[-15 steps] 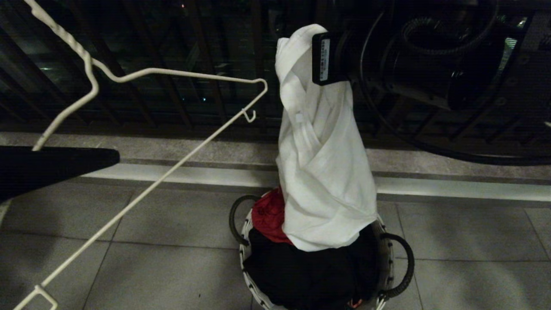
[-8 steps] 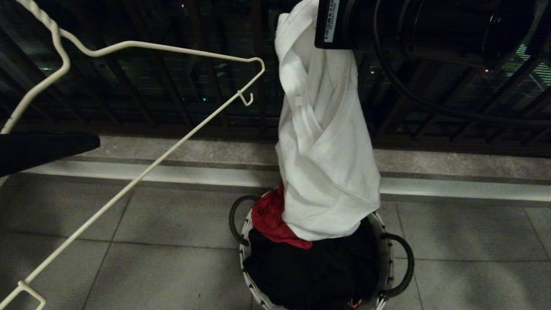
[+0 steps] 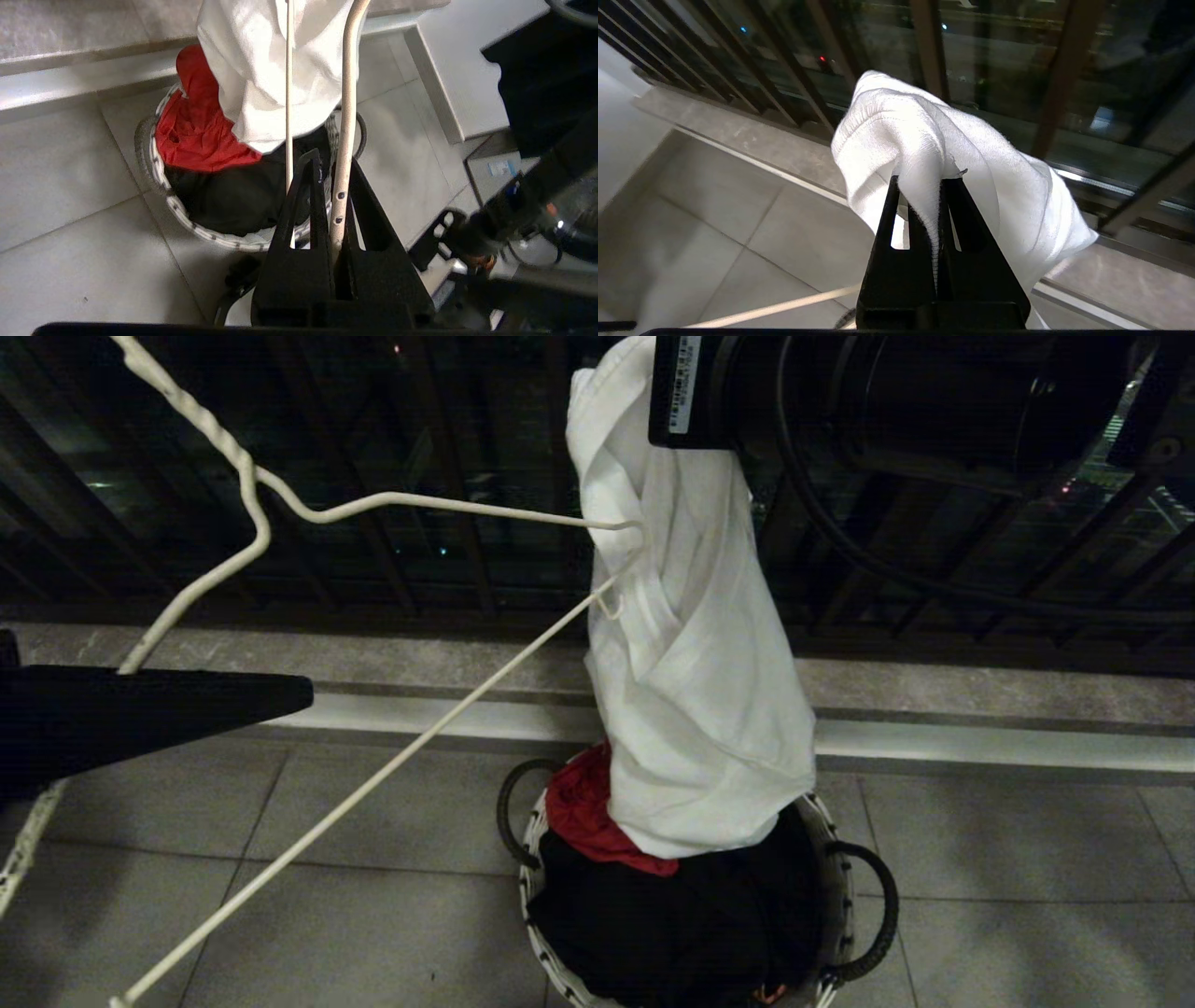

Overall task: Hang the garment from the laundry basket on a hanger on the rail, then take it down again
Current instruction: Hang the clothes on the clothes rack

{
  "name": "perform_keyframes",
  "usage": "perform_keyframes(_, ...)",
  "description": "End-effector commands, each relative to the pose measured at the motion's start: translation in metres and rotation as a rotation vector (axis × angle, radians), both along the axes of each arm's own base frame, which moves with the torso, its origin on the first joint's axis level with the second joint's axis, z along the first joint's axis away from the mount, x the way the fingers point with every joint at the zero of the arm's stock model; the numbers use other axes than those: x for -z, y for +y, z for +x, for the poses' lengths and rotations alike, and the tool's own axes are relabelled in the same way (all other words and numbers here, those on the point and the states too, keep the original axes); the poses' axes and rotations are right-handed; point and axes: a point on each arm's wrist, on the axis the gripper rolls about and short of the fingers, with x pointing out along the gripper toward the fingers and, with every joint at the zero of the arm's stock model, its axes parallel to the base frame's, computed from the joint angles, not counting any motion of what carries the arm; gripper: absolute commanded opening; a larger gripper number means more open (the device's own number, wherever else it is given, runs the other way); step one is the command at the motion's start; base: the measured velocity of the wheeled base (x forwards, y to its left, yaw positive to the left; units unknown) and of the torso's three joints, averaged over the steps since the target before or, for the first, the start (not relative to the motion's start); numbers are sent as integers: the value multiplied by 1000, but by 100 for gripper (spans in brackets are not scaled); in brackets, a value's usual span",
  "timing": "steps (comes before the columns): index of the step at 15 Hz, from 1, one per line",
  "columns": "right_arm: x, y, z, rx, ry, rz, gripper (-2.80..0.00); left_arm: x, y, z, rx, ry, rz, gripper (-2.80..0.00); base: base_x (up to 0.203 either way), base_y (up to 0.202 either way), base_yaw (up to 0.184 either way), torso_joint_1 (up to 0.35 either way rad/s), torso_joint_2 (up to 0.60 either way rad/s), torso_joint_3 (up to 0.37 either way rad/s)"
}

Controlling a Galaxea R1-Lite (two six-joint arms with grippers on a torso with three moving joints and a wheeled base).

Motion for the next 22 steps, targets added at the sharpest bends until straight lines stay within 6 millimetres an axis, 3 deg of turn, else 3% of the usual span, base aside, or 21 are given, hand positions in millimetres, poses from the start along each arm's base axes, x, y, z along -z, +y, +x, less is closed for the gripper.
perform_keyframes(1, 2, 5, -3, -13, 3, -3, -280, 2, -11, 15, -13, -3, -41, -280, 0, 0, 0, 0, 0, 0)
perform_keyframes(4, 2, 8, -8, -28, 4, -3, -280, 9, -20, 29, -81, 3, -45, -280, 0, 0, 0, 0, 0, 0)
perform_keyframes(9, 4, 9, -9, -30, 9, -8, -280, 6, -23, 37, -191, -6, -35, -280, 0, 0, 0, 0, 0, 0)
perform_keyframes(13, 9, 16, -13, -53, 22, -22, -280, 0, -27, 43, -216, -35, -139, -280, 0, 0, 0, 0, 0, 0)
perform_keyframes(22, 22, 35, -2, -55, 7, -59, -280, -4, -31, 24, -115, -13, -212, -280, 0, 0, 0, 0, 0, 0)
